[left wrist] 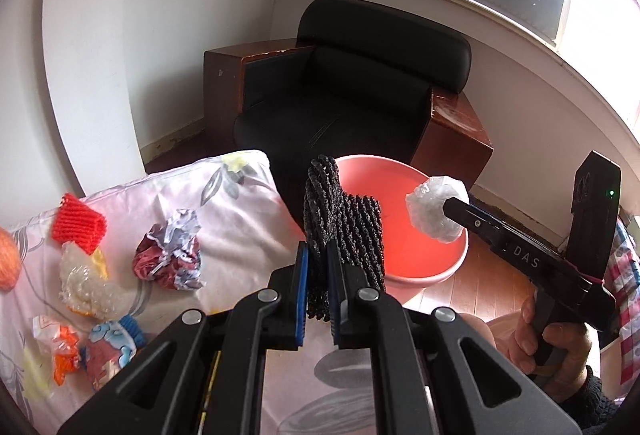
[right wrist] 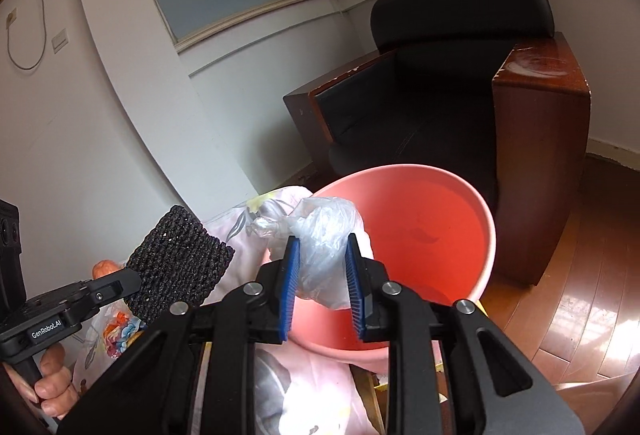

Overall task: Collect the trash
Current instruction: 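Carry black mesh sleeve and white bag in both tools over pink bucket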

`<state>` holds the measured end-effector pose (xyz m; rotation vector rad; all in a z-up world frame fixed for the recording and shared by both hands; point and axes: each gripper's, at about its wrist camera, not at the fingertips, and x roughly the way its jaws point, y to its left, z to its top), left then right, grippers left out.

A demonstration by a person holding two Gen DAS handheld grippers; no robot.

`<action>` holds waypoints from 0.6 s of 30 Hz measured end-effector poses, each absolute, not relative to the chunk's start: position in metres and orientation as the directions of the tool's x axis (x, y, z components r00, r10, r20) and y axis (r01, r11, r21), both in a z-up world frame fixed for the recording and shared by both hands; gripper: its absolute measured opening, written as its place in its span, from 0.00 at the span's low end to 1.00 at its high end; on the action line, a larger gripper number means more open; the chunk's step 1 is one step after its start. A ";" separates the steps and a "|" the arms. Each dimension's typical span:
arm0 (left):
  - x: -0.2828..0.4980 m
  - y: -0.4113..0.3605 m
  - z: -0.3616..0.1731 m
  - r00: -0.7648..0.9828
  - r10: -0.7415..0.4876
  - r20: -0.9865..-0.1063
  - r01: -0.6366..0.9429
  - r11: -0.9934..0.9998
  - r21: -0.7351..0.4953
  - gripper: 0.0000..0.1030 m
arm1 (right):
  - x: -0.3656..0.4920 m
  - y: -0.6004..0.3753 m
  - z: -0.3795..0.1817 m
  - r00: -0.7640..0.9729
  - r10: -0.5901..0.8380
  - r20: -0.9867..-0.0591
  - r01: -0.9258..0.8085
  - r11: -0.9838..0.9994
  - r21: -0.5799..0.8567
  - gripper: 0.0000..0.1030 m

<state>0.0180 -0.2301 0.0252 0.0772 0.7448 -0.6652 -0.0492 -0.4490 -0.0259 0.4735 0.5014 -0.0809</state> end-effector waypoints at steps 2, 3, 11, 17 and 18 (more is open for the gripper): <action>0.022 -0.245 0.024 0.537 -0.532 -0.655 0.596 0.789 -0.152 0.08 | -0.047 -0.456 -0.026 0.875 0.017 -0.484 0.212 0.885 0.415 0.23; 0.024 -0.252 0.022 0.536 -0.526 -0.660 0.600 0.788 -0.141 0.08 | -0.046 -0.461 -0.027 0.874 0.008 -0.486 0.224 0.880 0.418 0.23; 0.041 -0.294 0.002 0.517 -0.474 -0.712 0.610 0.788 -0.081 0.08 | -0.039 -0.484 -0.035 0.864 -0.033 -0.502 0.285 0.854 0.435 0.23; 0.048 -0.316 -0.010 0.511 -0.450 -0.732 0.628 0.777 -0.039 0.08 | -0.035 -0.493 -0.043 0.850 -0.034 -0.526 0.298 0.854 0.426 0.23; 0.049 -0.319 -0.012 0.508 -0.446 -0.737 0.627 0.778 -0.039 0.08 | -0.035 -0.495 -0.045 0.848 -0.032 -0.529 0.300 0.852 0.429 0.23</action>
